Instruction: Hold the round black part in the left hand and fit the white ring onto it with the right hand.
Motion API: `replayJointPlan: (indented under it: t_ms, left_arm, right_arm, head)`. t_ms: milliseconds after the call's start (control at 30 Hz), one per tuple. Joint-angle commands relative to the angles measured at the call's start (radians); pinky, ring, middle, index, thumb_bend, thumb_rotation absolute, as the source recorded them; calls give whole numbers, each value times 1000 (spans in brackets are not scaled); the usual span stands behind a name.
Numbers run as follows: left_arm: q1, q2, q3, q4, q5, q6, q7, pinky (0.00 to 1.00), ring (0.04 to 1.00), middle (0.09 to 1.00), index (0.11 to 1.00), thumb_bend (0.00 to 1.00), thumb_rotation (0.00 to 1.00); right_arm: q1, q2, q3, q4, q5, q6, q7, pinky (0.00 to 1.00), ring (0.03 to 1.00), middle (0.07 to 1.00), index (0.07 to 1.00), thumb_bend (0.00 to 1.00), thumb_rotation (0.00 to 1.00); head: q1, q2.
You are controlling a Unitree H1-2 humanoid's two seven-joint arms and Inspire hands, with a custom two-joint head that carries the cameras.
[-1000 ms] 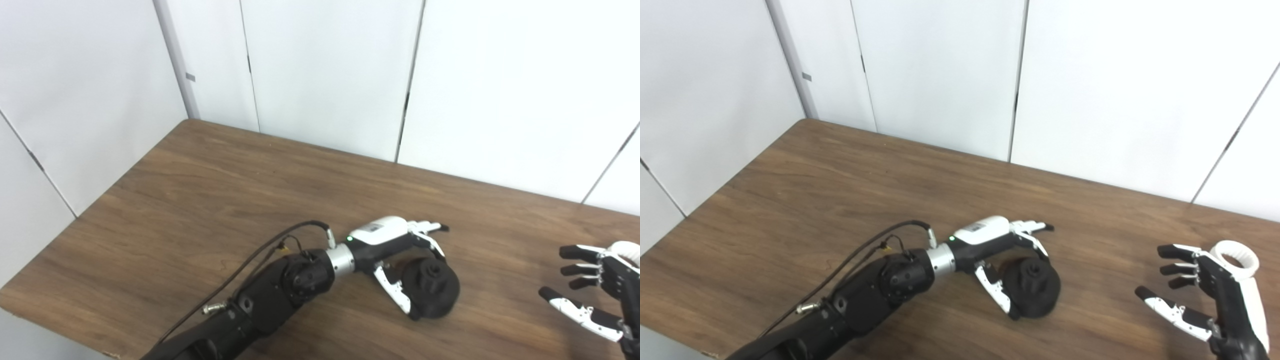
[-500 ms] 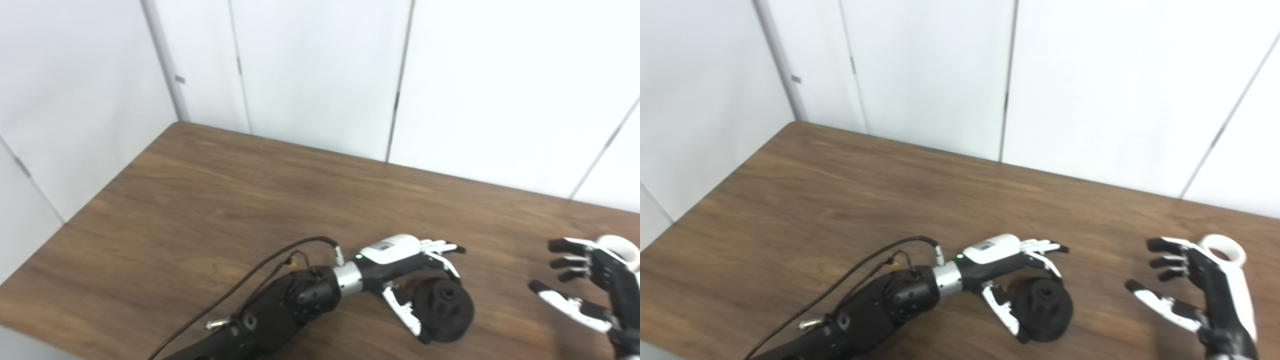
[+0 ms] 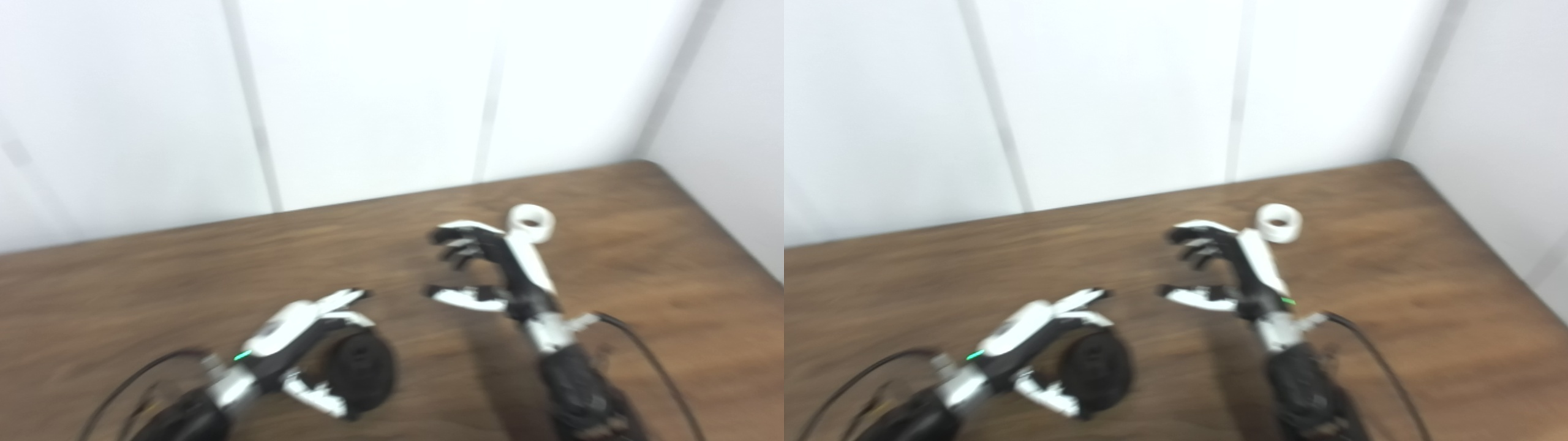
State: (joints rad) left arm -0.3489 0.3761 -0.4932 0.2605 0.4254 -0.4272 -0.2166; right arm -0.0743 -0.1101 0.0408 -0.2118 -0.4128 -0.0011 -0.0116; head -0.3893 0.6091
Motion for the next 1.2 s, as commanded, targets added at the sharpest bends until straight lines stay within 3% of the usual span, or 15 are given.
replayJointPlan:
  t_ms: [0,133,233,433,733,933,1033,1167]
  left_arm:
    - [18,53,-9,17,36,5,-67,963,1000,972,488,522,70]
    - [21,73,-4,13,13,-3,-92,957,1000,979,489,522,68]
    - [18,79,-2,26,0,-23,-95,948,1000,972,489,522,67]
    - [14,82,0,42,-10,-39,-96,911,1000,968,489,522,68]
    - [12,95,-9,45,-28,-42,-80,883,1000,964,489,522,70]
    - [19,104,2,32,-26,-41,-101,855,1000,966,489,522,67]
    - [21,108,8,26,-34,-39,-110,895,1000,964,489,522,65]
    - [20,113,10,25,-41,-41,-111,877,1000,969,488,522,65]
  right_arm:
    - [-52,9,-3,-49,-21,6,-26,470,582,670,662,521,82]
    - [-88,14,-9,-72,-52,66,-18,459,566,662,658,542,92]
    - [-137,-9,-20,-73,-87,90,-21,482,603,676,650,552,95]
    - [-233,-91,-18,-96,-229,228,32,571,697,732,668,585,177]
    - [-372,-233,8,55,-342,303,69,579,724,765,691,595,232]
    - [-433,-338,47,123,-413,366,166,602,780,794,737,624,277]
    - [-446,-384,62,141,-422,394,228,612,792,803,761,653,330]
    - [-452,-430,76,162,-418,422,287,647,811,823,783,691,392]
  head:
    - [-26,-4]
    - [-82,-16]
    - [-110,-24]
    - [-149,-37]
    - [-171,-44]
    - [-189,-46]
    - [-207,-52]
    - [-224,-56]
